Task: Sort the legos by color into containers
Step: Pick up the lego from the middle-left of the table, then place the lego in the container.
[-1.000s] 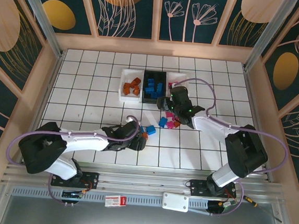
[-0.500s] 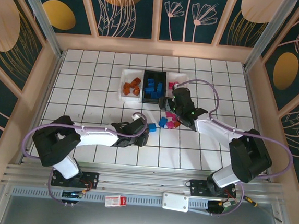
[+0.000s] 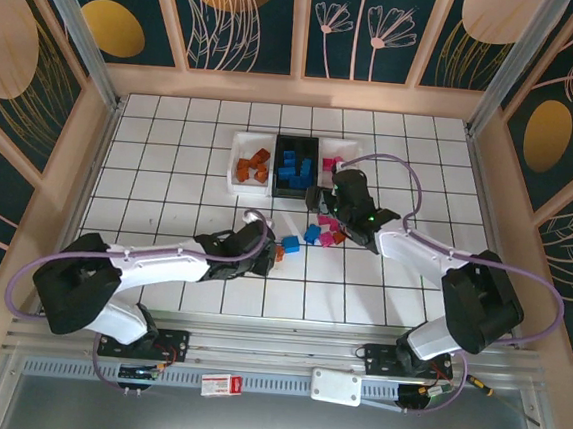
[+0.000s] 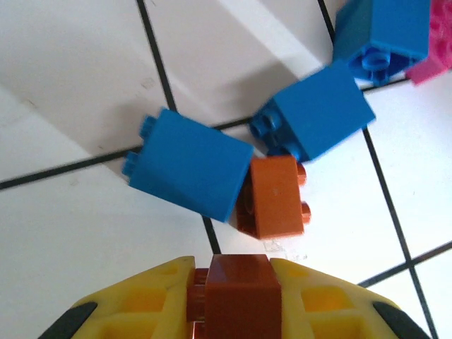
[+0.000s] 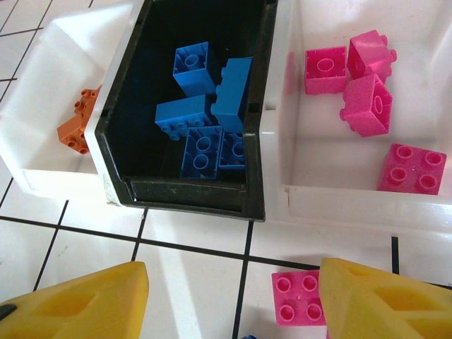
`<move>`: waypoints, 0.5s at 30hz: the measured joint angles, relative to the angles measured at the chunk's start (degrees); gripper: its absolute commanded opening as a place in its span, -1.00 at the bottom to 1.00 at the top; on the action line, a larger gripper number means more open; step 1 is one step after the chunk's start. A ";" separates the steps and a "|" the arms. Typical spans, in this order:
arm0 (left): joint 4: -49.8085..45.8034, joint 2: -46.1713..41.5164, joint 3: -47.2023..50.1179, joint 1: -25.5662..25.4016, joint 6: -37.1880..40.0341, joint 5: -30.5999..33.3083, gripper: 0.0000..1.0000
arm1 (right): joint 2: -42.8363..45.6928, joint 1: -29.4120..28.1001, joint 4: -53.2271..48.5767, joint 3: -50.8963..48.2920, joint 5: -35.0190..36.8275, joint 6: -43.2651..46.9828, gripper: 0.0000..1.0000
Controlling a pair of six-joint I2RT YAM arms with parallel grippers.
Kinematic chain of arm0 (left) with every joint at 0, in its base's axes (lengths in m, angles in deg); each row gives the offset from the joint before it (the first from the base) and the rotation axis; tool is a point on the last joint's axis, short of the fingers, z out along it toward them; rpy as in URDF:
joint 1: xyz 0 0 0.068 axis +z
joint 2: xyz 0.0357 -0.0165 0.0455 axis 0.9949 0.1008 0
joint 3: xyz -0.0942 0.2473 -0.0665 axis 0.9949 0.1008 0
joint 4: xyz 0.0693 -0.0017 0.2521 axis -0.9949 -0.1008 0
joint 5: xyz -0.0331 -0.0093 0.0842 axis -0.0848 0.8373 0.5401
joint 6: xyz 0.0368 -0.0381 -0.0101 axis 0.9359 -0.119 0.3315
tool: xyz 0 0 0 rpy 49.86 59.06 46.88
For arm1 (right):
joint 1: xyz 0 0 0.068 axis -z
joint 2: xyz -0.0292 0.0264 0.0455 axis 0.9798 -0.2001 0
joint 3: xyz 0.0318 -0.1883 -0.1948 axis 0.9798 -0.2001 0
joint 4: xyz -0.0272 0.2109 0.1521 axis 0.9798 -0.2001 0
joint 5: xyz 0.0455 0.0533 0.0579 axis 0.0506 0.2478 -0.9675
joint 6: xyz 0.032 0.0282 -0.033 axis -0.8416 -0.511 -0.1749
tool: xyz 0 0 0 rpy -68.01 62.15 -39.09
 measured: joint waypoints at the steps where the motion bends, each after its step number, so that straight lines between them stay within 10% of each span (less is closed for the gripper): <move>1: -0.11 -0.68 0.00 1.40 0.02 -0.48 -0.70 | 0.31 0.00 0.09 -0.33 0.00 -0.11 0.31; 15: 1.36 8.24 -25.42 24.24 4.00 -2.43 -0.71 | 6.47 0.00 0.26 -5.77 -0.07 -1.97 0.31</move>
